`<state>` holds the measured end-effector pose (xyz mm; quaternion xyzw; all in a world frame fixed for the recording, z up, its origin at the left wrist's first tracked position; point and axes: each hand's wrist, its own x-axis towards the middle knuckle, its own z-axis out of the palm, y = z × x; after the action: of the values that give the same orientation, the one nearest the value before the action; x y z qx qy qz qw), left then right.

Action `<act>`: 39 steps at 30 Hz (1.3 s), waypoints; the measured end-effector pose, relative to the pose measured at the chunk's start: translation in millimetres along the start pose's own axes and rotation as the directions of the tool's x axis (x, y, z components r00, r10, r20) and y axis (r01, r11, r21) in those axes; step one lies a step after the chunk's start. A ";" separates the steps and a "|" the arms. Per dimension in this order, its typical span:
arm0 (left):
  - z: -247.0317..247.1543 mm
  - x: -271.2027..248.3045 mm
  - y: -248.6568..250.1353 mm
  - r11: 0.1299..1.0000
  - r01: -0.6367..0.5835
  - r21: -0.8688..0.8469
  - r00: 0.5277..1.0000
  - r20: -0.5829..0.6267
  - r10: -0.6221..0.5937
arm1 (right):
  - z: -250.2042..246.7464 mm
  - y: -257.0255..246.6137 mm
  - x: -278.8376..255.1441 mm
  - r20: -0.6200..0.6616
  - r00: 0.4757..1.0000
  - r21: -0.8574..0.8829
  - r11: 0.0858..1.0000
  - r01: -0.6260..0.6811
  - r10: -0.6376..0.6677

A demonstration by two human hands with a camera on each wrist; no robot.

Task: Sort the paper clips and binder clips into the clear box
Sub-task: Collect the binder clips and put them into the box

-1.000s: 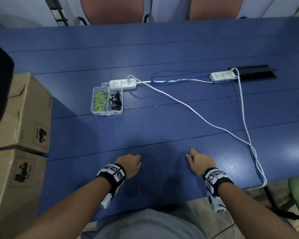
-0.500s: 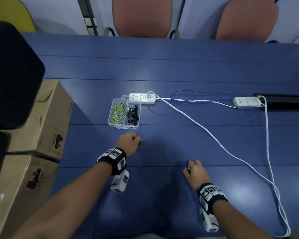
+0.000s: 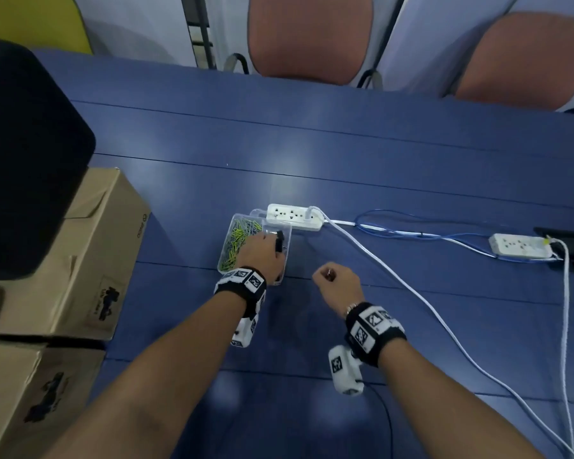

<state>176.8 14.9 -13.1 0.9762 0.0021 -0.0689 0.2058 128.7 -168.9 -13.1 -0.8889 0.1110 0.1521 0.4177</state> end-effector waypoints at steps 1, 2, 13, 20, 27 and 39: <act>6.2 3.4 -1.8 1.000 -0.011 -0.018 1.000 -0.011 0.011 | 1.6 -9.1 12.7 0.000 1.000 0.016 1.000 -0.004 0.004; 11.1 4.2 -3.1 0.999 -0.017 -0.043 1.000 -0.018 0.016 | 2.8 -17.3 24.7 -0.005 1.000 0.034 0.999 -0.008 0.008; 12.2 -11.6 -20.2 0.864 -0.019 -0.504 1.000 0.006 0.026 | 38.9 -82.8 125.0 0.017 0.995 0.183 0.978 -0.101 0.100; 7.5 -19.9 -24.7 0.885 -0.056 -0.463 0.997 0.024 0.076 | 75.1 -94.1 126.8 0.010 0.981 -0.049 0.979 0.195 -0.195; 15.5 -19.3 -43.6 0.922 -0.096 -0.375 0.993 -0.096 0.064 | 94.4 -74.7 125.9 0.080 0.851 -0.299 0.802 0.517 -0.519; 7.4 -22.7 -54.6 0.944 -0.094 -0.317 0.970 -0.241 0.016 | 102.6 -52.7 100.6 0.027 0.787 -0.432 0.703 0.565 -0.616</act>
<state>151.5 62.4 -38.7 0.9296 0.0104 0.0545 0.3644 221.1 -63.4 -74.3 -0.9525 -0.1906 -0.0235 0.2365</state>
